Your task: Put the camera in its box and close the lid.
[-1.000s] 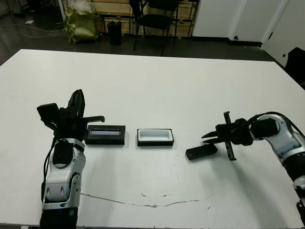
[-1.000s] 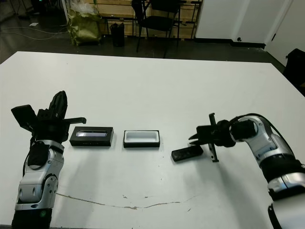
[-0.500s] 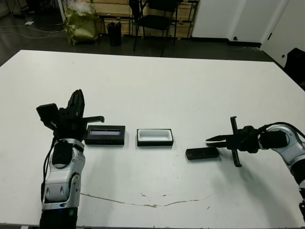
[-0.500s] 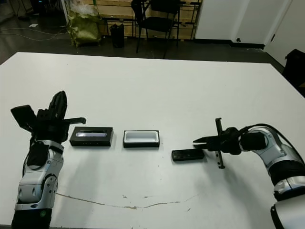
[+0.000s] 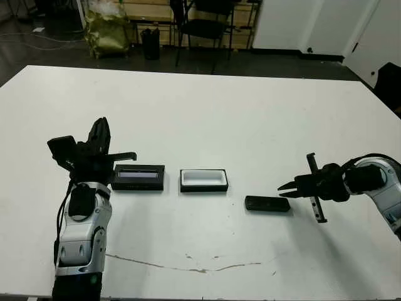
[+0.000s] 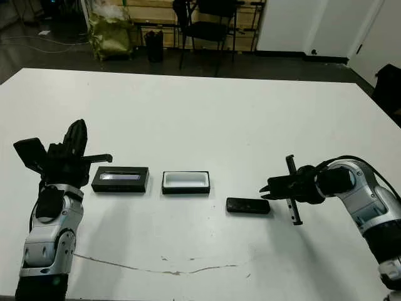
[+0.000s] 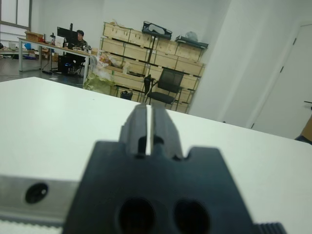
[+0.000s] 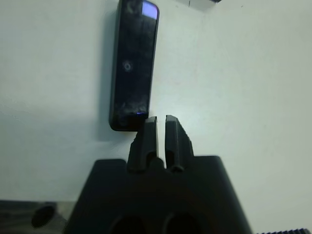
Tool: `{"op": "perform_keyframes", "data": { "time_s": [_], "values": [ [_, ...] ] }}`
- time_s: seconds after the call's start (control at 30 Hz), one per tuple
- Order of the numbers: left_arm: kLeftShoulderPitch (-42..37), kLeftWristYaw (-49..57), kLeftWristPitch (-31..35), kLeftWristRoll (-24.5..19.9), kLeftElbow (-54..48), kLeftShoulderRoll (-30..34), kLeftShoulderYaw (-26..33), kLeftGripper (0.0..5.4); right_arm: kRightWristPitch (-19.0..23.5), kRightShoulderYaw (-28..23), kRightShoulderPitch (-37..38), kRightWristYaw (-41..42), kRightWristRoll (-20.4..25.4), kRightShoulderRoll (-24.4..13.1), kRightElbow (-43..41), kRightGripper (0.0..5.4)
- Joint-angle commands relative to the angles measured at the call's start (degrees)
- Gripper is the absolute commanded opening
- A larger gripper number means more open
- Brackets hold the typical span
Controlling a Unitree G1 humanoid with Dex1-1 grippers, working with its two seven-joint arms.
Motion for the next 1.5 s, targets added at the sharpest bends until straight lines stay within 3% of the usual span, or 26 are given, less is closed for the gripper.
{"op": "perform_keyframes", "data": {
  "time_s": [0.03, 0.2, 0.37, 0.47, 0.57, 0.7, 0.8, 0.87, 0.93, 0.97, 1.1, 1.13, 1.2, 1.27, 1.4, 1.5],
  "values": [
    [0.4, 0.5, 1.3, -0.1, 0.1, -0.2, 0.1, 0.0, 2.2, -0.4, 1.8, 0.7, 0.4, -1.2, -0.6, 0.01],
    [0.4, 0.2, 0.4, -0.1, 0.5, -0.1, 0.0, 0.0, 3.5, -0.2, 2.8, 0.6, -0.3, -2.1, -2.9, 0.01],
    [0.4, -0.1, 0.2, -0.1, 0.6, 0.0, 0.0, 0.0, 6.1, -1.0, 3.6, 2.0, 2.0, -2.5, -4.9, 0.01],
    [0.4, 0.1, 0.3, 0.2, 0.6, 0.0, -0.1, 0.0, 7.8, -0.4, 4.0, 1.6, 0.3, -3.5, -7.9, 0.01],
    [0.4, -0.3, 0.0, -0.2, 0.8, 0.0, 0.1, 0.0, 14.9, -0.3, 4.9, 0.9, -1.9, -4.0, -11.5, 0.01],
    [0.5, 0.3, 0.9, -0.2, 0.4, -0.2, 0.1, 0.0, 16.2, -0.4, 5.6, 1.0, -2.4, -4.4, -14.0, 0.01],
    [0.7, 0.3, 0.5, 0.3, 0.5, 0.0, -0.1, 0.0, 19.4, -0.7, 6.0, 1.4, -2.1, -4.4, -15.5, 0.01],
    [0.7, 0.3, 0.6, 0.3, 0.4, 0.0, -0.1, 0.0, 18.2, -1.3, 6.5, 0.5, -1.4, -4.1, -14.7, 0.01],
    [0.8, 0.3, 0.9, -0.1, 0.2, -0.2, 0.0, 0.0, 9.0, -3.0, 6.8, -3.2, -0.4, -3.4, -10.4, 0.01],
    [0.8, 0.3, 0.8, -0.1, 0.2, -0.3, 0.0, 0.0, 6.6, -4.0, 6.7, -5.4, -0.1, -2.9, -8.1, 0.01],
    [0.8, 0.3, 1.1, 0.0, 0.1, -0.1, 0.1, 0.0, 9.0, -12.5, 6.6, -19.6, 1.5, 0.1, -2.9, 0.01],
    [0.8, 0.3, 1.1, 0.0, 0.2, 0.0, 0.1, 0.0, 9.6, -15.1, 7.0, -22.5, 2.6, 0.6, -4.4, 0.01],
    [0.7, 0.1, 1.1, 0.0, 0.3, 0.1, 0.1, 0.0, 14.1, -21.5, 8.0, -23.0, 11.6, 2.6, -9.0, 0.01],
    [0.6, -0.2, 1.2, -0.6, 0.5, 0.1, 0.2, 0.0, 18.0, -25.3, 9.0, -22.0, 17.8, 3.1, -12.0, 0.01],
    [0.4, -0.5, 1.3, -1.2, 0.8, 0.0, 0.2, 0.0, 25.0, -29.3, 10.9, -18.3, 28.5, 4.2, -13.3, 0.01],
    [0.3, -0.9, 0.6, -1.3, 1.4, 0.0, 0.2, 0.0, 31.7, -29.5, 11.0, -13.9, 34.4, 3.2, -14.2, 0.01]
  ]
}}
